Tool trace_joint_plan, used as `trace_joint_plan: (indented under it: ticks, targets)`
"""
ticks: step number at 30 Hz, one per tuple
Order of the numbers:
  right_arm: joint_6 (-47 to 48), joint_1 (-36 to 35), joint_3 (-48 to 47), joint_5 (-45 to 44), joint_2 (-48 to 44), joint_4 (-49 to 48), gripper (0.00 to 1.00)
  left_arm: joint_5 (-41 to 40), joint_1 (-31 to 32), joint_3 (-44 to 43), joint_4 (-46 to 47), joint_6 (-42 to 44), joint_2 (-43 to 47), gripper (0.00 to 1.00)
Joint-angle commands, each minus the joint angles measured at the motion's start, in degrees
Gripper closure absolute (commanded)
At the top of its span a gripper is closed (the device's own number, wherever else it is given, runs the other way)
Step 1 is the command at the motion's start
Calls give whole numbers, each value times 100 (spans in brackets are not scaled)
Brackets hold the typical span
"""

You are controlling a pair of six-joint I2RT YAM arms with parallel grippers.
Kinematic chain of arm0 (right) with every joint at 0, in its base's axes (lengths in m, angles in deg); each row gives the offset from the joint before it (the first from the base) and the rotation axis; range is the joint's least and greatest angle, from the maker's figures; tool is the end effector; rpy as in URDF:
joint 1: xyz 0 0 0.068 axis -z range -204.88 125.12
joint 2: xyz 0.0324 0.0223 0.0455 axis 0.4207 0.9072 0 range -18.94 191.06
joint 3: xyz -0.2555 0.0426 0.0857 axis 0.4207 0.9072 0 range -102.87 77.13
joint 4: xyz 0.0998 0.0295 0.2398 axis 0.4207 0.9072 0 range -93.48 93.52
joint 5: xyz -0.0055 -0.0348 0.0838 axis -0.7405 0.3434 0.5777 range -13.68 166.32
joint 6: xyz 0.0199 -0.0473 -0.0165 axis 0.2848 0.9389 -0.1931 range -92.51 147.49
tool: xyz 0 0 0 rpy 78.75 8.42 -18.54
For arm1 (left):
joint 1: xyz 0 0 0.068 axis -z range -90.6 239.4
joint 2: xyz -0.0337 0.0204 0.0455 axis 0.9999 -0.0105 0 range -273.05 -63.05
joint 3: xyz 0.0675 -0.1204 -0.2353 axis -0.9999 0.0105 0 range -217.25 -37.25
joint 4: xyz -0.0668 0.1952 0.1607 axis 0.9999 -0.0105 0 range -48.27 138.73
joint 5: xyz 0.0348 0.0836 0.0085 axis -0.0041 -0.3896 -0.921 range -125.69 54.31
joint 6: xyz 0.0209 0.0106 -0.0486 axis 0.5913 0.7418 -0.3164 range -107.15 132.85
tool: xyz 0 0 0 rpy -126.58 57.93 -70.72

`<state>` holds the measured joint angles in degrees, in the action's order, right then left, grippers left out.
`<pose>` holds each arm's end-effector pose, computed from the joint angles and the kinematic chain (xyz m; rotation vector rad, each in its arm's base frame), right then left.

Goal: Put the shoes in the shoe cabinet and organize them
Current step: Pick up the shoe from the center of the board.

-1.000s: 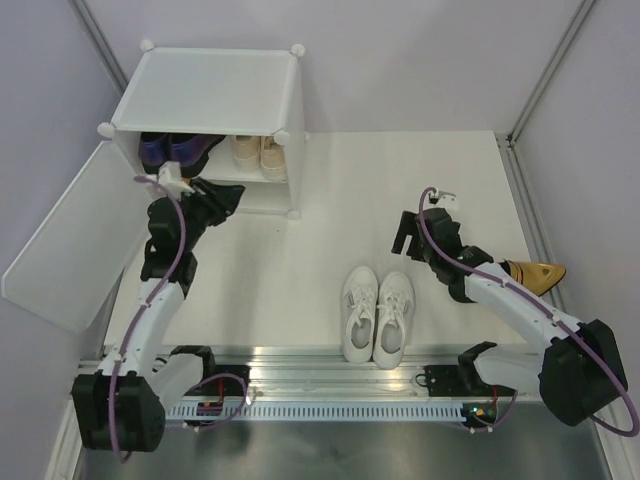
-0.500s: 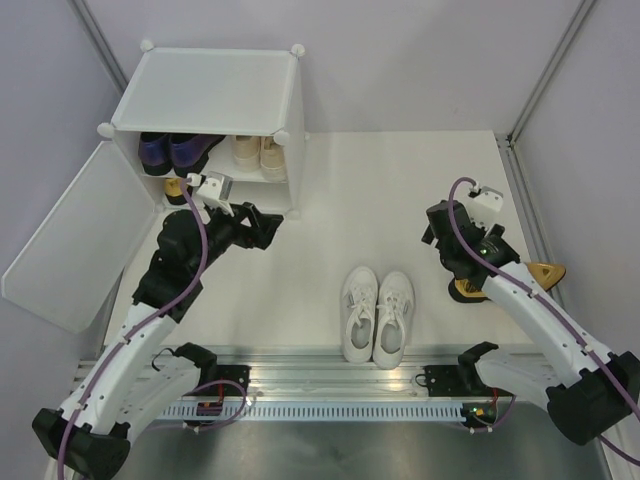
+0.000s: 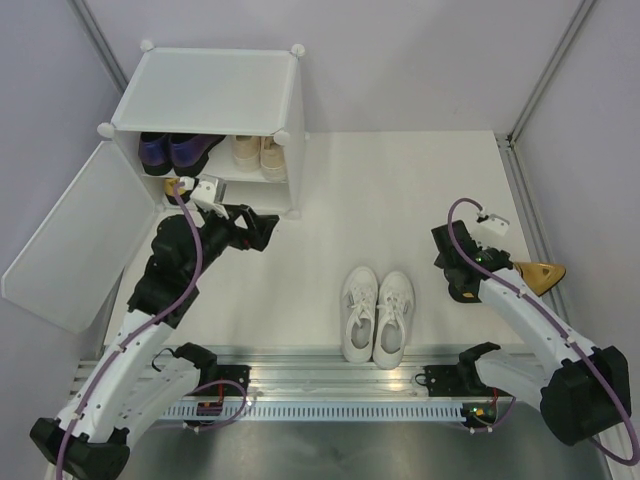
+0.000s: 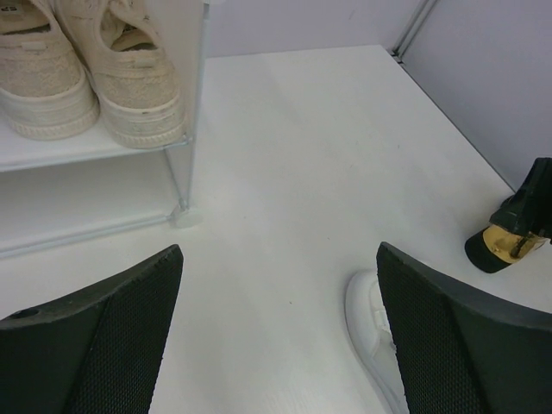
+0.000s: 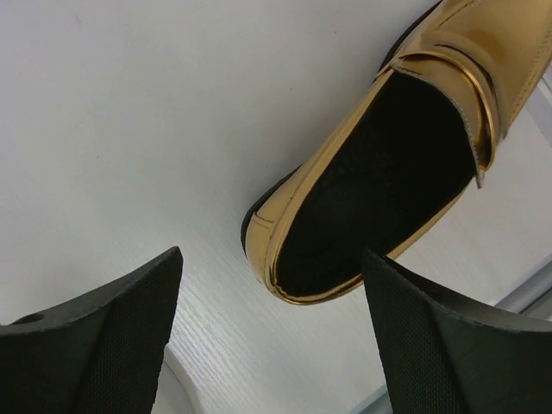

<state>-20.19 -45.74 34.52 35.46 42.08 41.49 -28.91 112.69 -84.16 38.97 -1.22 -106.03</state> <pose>0.1847 0.0454 0.2338 0.7433 2.2286 -0.4086 0.1601 -0.0734 0.3591 0.2279 1.6908 -0.5884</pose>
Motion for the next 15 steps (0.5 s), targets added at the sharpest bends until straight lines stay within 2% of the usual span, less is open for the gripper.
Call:
trace_joint_plan:
  ticks: [1,6,9,11,12,14,15]
  targets:
    - [356,161,235,552,24,-935,13,104,27,7,132,247,106,5]
    - [795,232,367,1141,147,-1534,37,-176,27,7,115,150,114,5]
    - [918,249,367,1343,288,-1693,46,-335,27,7,79,150,167,0]
    - [1006,258,376,1475,358,-1860,48,-397,27,7,79,158,211,0]
    - [1111,258,385,1580,420,-1930,55,-406,27,7,79,176,220,1]
    - [1191,267,385,1844,481,-2106,63,-467,27,7,79,194,246,0]
    - [1339,267,359,1923,525,-2167,72,-494,27,16,71,202,264,0]
